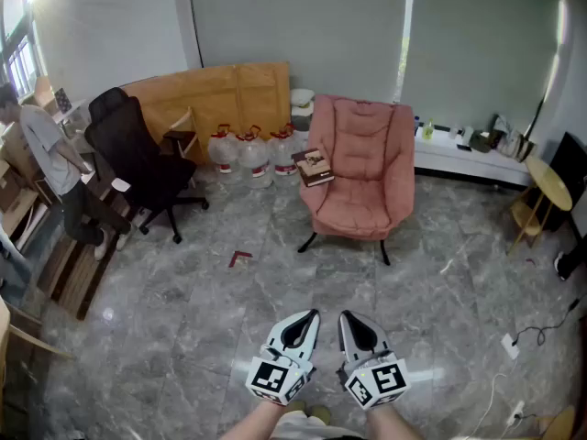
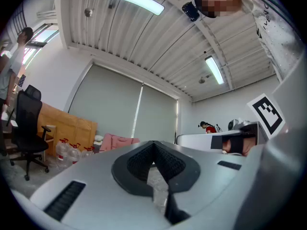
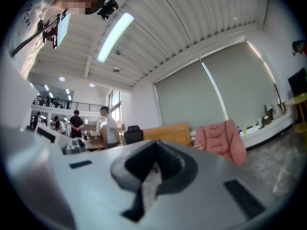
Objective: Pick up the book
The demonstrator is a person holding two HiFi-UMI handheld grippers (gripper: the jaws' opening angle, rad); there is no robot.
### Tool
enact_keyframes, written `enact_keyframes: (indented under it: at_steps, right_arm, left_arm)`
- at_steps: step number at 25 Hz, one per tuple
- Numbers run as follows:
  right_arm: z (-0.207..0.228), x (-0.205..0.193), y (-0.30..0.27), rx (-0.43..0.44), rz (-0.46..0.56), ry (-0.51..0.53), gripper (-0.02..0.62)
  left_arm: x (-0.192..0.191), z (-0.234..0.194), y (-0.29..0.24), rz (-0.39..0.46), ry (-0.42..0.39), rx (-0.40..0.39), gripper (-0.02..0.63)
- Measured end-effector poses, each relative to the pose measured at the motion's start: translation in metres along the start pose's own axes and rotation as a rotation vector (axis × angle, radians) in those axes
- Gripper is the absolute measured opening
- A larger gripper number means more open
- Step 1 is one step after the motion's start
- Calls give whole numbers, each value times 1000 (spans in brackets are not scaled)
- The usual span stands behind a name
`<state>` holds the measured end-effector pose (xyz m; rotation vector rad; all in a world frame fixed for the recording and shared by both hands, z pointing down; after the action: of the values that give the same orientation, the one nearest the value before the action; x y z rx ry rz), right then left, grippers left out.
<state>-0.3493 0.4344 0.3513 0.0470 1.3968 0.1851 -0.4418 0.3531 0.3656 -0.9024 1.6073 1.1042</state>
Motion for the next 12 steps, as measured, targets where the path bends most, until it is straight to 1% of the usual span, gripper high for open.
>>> enact_keyframes:
  at_steps: [7, 12]
  right_arm:
    - [5, -2, 10, 9, -12, 21, 12]
    - [12, 2, 25, 13, 5, 26, 12]
  left_arm:
    - [-7, 12, -1, -3, -2, 14, 21]
    - [-16, 30, -3, -9, 6, 1, 21]
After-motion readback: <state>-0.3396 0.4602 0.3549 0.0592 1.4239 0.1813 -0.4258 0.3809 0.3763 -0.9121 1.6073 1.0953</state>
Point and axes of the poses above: the fingertips, and each gripper's own axes: y backward along the fingers, z to its right, x out of its top, the point moved 6 cm from there along y, backward along the fingers, and after that the axes turned 7 degrees about z, right-handed, at the moved point
